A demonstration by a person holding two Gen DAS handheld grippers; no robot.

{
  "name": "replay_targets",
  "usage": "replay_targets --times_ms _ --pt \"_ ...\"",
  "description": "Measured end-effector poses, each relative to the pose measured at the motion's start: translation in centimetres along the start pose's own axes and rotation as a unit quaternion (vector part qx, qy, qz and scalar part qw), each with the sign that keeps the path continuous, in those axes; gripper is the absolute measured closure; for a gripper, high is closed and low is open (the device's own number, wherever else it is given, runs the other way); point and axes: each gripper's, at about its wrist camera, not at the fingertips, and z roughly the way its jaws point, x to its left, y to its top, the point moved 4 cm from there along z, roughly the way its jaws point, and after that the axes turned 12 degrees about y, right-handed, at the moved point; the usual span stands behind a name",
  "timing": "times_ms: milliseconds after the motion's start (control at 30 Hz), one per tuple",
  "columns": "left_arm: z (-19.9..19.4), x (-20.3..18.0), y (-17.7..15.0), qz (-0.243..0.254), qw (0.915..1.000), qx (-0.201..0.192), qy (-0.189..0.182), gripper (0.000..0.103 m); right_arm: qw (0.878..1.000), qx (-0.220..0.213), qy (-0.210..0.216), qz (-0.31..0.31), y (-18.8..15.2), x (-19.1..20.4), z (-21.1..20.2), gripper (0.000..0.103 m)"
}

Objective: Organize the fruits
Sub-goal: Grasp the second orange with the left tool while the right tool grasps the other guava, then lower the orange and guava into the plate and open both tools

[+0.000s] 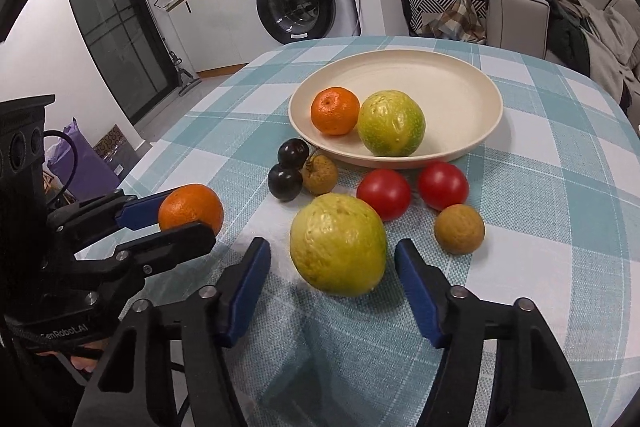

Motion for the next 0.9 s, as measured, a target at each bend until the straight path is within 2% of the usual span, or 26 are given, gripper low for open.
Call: replay_targets --times_ms 33,100,500,900 --pt "0.0 0.0 0.0 0.0 1.0 0.001 0.001 0.066 1.0 -0.002 0.001 0.001 0.1 0.0 0.0 0.042" --pt "0.1 0.0 0.0 0.0 1.0 0.001 0.001 0.066 1.0 -0.004 -0.004 0.002 0.1 -0.1 0.0 0.053" --pt "0.0 0.1 0.2 -0.005 0.9999 -0.007 0.008 0.066 1.0 -0.014 0.0 -0.01 0.1 0.1 -0.6 0.054" --pt "0.5 0.0 2.6 -0.011 0.9991 -0.032 0.025 0.066 0.997 -0.072 -0.01 -0.035 2.0 -0.3 -4.8 0.054"
